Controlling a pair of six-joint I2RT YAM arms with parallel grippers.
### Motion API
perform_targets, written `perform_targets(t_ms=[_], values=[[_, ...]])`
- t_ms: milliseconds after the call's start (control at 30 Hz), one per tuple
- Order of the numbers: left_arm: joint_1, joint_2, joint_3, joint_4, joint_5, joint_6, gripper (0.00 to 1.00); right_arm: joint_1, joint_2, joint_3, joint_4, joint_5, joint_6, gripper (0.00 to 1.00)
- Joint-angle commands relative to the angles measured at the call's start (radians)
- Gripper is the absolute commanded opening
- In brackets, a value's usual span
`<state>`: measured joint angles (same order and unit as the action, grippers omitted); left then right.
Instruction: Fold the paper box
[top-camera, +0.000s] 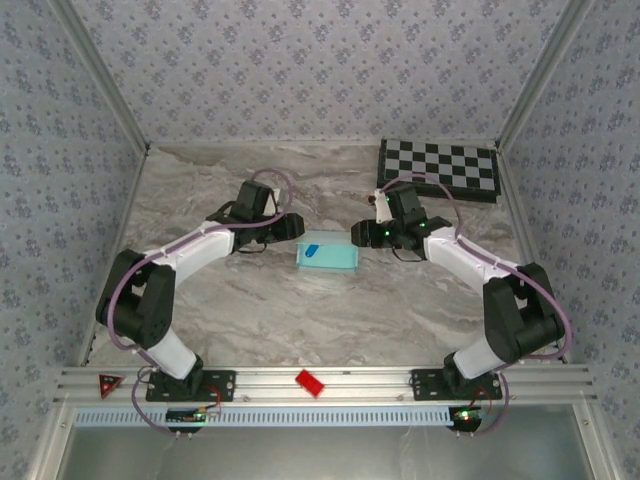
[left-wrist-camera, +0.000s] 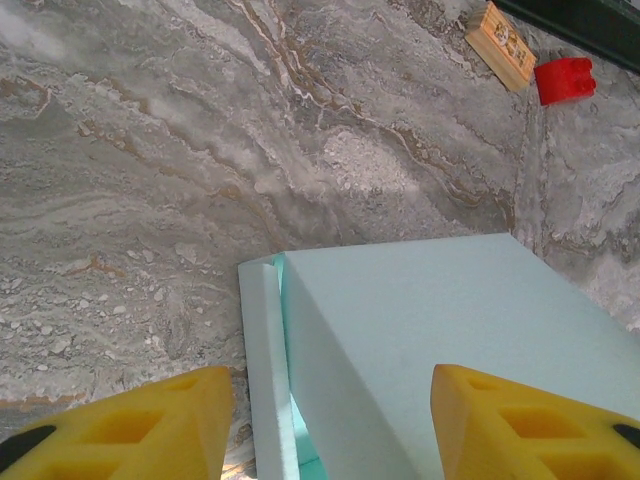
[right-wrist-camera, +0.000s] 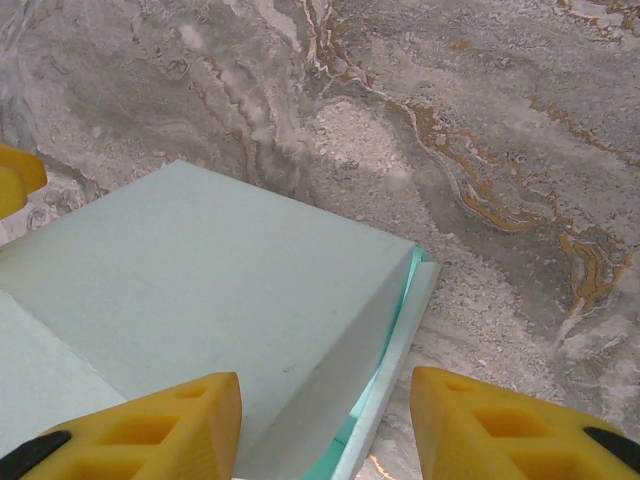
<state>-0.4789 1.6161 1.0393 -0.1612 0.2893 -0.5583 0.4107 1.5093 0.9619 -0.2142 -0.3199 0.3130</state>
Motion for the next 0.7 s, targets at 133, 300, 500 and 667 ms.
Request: perform_targets(t_ms=[133,300,500,667], values=[[-0.014,0.022,-0.016,0.002,0.016,-0.006,0.54,0.010,0.039,0.005,-0.017,-0.023,-0.009,0.49],[-0.027,0.029,-0.034,0.002,0.001,-0.011,0.53,0.017,0.059,-0.006,-0.011,-0.012,-0.002,0.49],[-0.037,0.036,-0.053,0.000,-0.022,-0.015,0.53,0.021,0.081,-0.027,-0.008,0.012,0.011,0.49],[-0.045,0.051,-0.066,0.016,-0.021,-0.024,0.52,0.023,0.110,-0.032,-0.007,0.023,0.025,0.48]])
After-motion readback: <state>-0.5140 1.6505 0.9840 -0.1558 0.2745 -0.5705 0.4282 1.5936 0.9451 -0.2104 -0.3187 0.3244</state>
